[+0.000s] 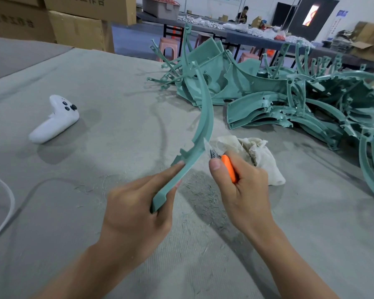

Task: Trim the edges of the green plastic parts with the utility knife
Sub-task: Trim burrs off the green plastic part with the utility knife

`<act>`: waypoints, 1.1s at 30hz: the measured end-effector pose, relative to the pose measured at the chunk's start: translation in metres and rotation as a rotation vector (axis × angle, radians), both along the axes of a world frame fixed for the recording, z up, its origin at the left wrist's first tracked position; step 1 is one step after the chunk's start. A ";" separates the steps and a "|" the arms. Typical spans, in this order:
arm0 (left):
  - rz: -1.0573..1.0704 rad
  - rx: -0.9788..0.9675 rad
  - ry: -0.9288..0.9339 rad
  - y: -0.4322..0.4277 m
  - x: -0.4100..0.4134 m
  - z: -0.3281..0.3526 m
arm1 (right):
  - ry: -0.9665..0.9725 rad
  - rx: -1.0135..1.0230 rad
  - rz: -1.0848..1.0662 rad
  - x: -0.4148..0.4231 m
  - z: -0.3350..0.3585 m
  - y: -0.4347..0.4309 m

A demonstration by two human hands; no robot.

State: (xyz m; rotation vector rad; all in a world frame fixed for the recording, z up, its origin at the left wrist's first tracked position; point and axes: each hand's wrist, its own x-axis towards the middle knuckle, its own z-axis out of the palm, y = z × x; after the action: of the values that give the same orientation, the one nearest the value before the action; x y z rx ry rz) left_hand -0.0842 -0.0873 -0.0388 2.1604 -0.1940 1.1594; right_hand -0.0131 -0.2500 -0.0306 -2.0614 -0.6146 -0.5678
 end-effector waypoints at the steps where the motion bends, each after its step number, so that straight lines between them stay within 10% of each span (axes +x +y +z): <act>1: 0.006 0.005 -0.012 0.001 0.001 0.000 | -0.005 -0.002 0.020 -0.001 0.000 0.001; 33: 0.045 0.053 -0.065 0.006 0.003 -0.004 | -0.052 0.135 -0.127 0.012 0.004 -0.010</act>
State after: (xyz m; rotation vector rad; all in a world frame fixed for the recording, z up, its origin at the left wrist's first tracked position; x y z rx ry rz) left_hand -0.0815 -0.0814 -0.0427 2.1841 -0.2079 1.2645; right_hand -0.0014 -0.2596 -0.0269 -1.9731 -0.4646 -0.7195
